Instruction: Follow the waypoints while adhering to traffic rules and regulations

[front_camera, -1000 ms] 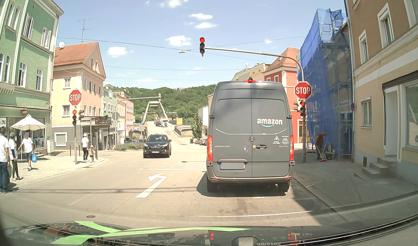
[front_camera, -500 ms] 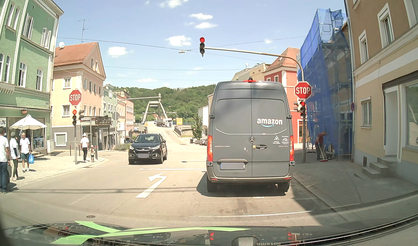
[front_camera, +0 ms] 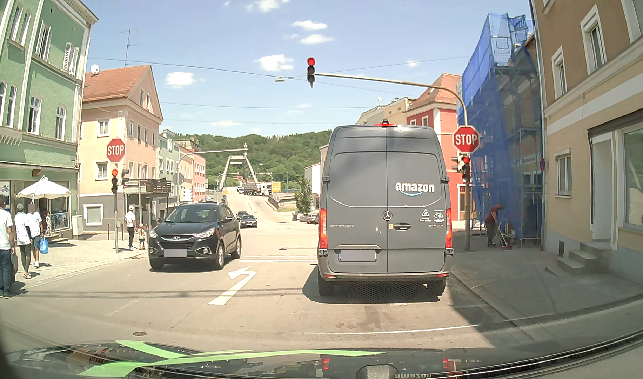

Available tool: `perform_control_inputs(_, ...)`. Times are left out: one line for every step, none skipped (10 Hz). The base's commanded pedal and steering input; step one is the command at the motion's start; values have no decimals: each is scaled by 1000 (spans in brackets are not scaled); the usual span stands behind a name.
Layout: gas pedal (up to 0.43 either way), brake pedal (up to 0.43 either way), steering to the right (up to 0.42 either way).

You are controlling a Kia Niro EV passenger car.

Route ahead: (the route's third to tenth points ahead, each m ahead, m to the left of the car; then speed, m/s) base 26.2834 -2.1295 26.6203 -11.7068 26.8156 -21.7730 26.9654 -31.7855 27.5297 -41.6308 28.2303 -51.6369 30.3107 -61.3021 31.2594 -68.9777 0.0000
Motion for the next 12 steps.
perform_control_inputs(0,360,32)
perform_control_inputs(0,360,32)
perform_control_inputs(0,360,32)
perform_control_inputs(0,360,32)
perform_control_inputs(0,360,32)
perform_control_inputs(0,360,32)
perform_control_inputs(0,360,32)
perform_control_inputs(0,360,32)
perform_control_inputs(0,360,32)
perform_control_inputs(0,360,31)
perform_control_inputs(0,360,32)
perform_control_inputs(0,360,32)
